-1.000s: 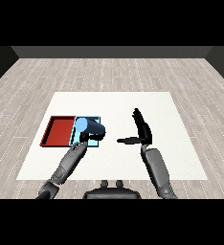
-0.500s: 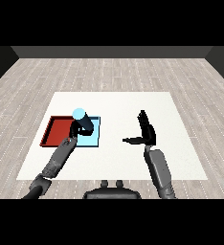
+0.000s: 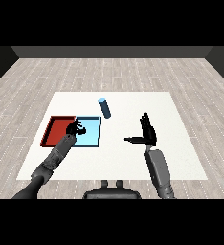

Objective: Pick the blue can and put it in the blue box

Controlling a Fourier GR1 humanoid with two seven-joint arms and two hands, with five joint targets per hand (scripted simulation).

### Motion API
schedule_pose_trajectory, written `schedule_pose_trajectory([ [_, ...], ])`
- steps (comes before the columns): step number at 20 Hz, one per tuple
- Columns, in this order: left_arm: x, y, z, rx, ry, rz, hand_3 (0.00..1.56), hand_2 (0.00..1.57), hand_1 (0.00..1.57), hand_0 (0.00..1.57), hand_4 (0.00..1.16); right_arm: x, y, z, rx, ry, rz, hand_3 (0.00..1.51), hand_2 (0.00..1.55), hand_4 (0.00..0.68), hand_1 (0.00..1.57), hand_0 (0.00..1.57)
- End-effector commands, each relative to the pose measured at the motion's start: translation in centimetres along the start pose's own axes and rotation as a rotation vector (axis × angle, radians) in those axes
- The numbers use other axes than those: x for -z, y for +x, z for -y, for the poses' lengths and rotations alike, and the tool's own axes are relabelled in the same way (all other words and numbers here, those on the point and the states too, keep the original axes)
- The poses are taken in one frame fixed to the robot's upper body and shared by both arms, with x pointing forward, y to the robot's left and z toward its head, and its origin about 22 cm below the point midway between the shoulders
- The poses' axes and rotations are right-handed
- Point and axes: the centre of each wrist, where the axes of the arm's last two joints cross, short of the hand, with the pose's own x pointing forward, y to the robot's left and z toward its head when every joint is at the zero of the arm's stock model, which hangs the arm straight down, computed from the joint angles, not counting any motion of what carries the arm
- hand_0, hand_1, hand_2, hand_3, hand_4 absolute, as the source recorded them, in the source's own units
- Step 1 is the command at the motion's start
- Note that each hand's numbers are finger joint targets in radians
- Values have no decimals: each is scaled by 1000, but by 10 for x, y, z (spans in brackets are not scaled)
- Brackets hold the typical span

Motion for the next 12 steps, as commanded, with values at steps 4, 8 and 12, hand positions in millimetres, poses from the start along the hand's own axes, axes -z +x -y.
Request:
schedule_pose_trajectory([
  [4,7,9,16,121,-106,-205,0,1040,1197,1197,831,13,-8,12,6,-37,-37,0,0,0,0,0],
  [8,-6,-3,39,15,-223,-296,0,889,1034,1034,824,5,-18,24,1,-51,-50,0,0,0,0,0],
  [12,-3,2,35,179,-489,-271,0,0,0,0,780,6,-22,20,18,-52,-39,0,0,0,0,0],
])
